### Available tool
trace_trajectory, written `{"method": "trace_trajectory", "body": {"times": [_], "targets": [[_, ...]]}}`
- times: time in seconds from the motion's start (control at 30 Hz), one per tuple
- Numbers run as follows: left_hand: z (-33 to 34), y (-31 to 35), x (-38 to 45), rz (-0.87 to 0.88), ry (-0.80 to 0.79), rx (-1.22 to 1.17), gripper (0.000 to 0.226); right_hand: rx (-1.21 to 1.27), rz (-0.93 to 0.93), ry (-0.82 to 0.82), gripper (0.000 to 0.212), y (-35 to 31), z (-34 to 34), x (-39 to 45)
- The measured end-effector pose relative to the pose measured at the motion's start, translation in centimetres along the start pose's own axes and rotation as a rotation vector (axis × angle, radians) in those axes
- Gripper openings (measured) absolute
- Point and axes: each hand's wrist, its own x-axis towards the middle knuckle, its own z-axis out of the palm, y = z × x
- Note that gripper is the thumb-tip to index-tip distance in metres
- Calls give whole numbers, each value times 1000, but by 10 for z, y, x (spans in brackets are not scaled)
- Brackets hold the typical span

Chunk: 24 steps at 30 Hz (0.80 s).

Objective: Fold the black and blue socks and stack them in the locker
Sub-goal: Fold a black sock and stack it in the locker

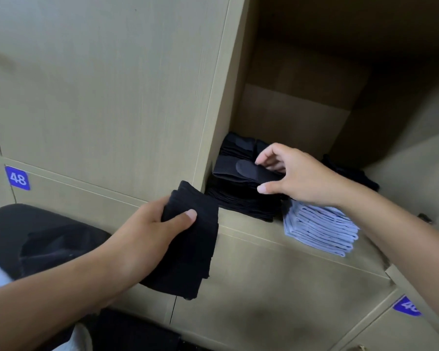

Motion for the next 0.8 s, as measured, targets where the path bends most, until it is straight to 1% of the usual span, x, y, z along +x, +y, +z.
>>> {"method": "trace_trajectory", "body": {"times": [0.13,0.27,0.47,0.8], "targets": [[0,0,-1,0,9,30,16,-116,13,-104,44,1,-3,29],[-1,1,-1,4,16,64,16,-204,28,-202,41,8,7,51],[-5,0,0,4,27,73,16,-262,49,-286,41,15,29,62],[-3,-2,3,-1,17,67,17,-258,67,-283,43,26,21,67]]}}
